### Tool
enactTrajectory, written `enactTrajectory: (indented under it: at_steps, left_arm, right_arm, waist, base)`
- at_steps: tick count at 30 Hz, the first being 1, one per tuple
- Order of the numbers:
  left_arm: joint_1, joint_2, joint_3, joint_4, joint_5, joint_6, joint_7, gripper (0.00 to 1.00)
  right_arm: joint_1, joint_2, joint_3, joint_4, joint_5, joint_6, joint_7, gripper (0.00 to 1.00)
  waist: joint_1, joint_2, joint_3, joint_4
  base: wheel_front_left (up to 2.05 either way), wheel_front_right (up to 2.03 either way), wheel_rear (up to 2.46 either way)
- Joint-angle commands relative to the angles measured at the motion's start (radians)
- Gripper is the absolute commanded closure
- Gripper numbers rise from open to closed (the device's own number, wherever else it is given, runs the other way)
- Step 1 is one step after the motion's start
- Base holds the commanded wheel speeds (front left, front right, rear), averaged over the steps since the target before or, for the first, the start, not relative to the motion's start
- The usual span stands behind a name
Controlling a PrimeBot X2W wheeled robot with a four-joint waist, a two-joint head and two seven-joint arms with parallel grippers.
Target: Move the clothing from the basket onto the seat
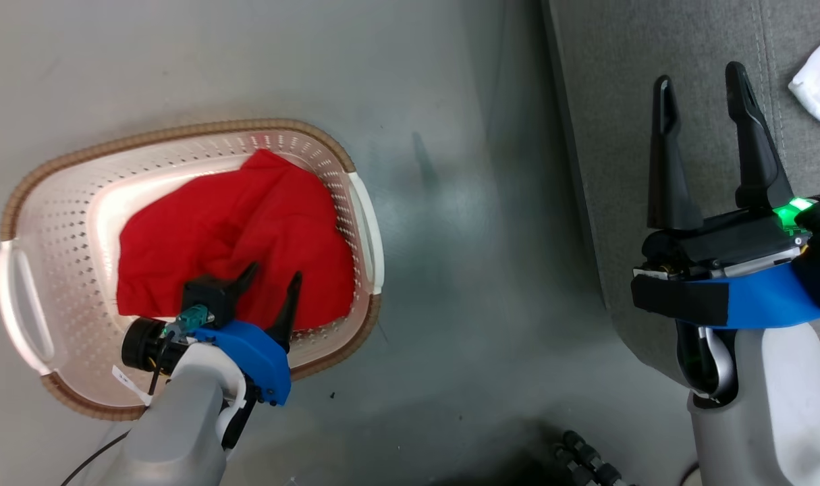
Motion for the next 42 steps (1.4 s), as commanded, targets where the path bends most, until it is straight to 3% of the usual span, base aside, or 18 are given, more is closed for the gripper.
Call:
enactTrajectory:
  at_steps: [1,12,13,14,15,32,42]
  left_arm:
    - [-0.032,0.006,-0.017,0.028,-0.024,-0.004,-0.003,0.00]
    - [-0.117,-0.001,-0.077,0.169,-0.138,-0.004,0.008,0.00]
    - [-0.121,-0.003,-0.085,0.175,-0.146,-0.004,0.016,0.04]
    - [-0.126,-0.003,-0.096,0.178,-0.152,-0.004,0.022,0.74]
    - [-0.130,-0.001,-0.104,0.180,-0.162,-0.004,0.022,1.00]
    - [-0.157,0.027,-0.222,0.184,-0.266,-0.004,0.008,1.00]
    - [-0.109,0.020,-0.257,0.191,-0.304,-0.004,-0.003,1.00]
  right_arm:
    - [-0.022,0.003,0.009,0.006,0.010,-0.001,-0.010,0.00]
    - [-0.020,0.003,0.034,0.023,0.030,-0.001,-0.032,0.00]
    - [-0.020,0.003,0.035,0.024,0.032,-0.001,-0.035,0.00]
    - [-0.020,0.003,0.036,0.025,0.033,-0.001,-0.035,0.00]
    - [-0.021,0.003,0.037,0.027,0.034,-0.001,-0.037,0.00]
    - [-0.038,0.003,0.054,0.068,0.055,-0.001,-0.056,0.00]
    - [-0.028,0.003,0.071,0.132,0.063,-0.001,-0.064,0.00]
  waist:
    - [-0.0003,0.0000,0.041,-0.026]
    - [-0.0003,0.0000,0.094,-0.048]
    - [-0.0003,0.0000,0.096,-0.050]
    - [-0.0003,0.0000,0.098,-0.052]
    - [-0.0003,0.0000,0.100,-0.054]
    - [-0.0003,0.0000,0.090,-0.056]
    - [-0.0003,0.0000,-0.058,-0.028]
  base:
    - [0.00,0.00,0.00]
    - [0.00,0.00,0.00]
    - [0.00,0.00,0.00]
    - [0.00,0.00,0.00]
    - [0.00,0.00,0.00]
    - [0.00,0.00,0.00]
    - [0.00,0.00,0.00]
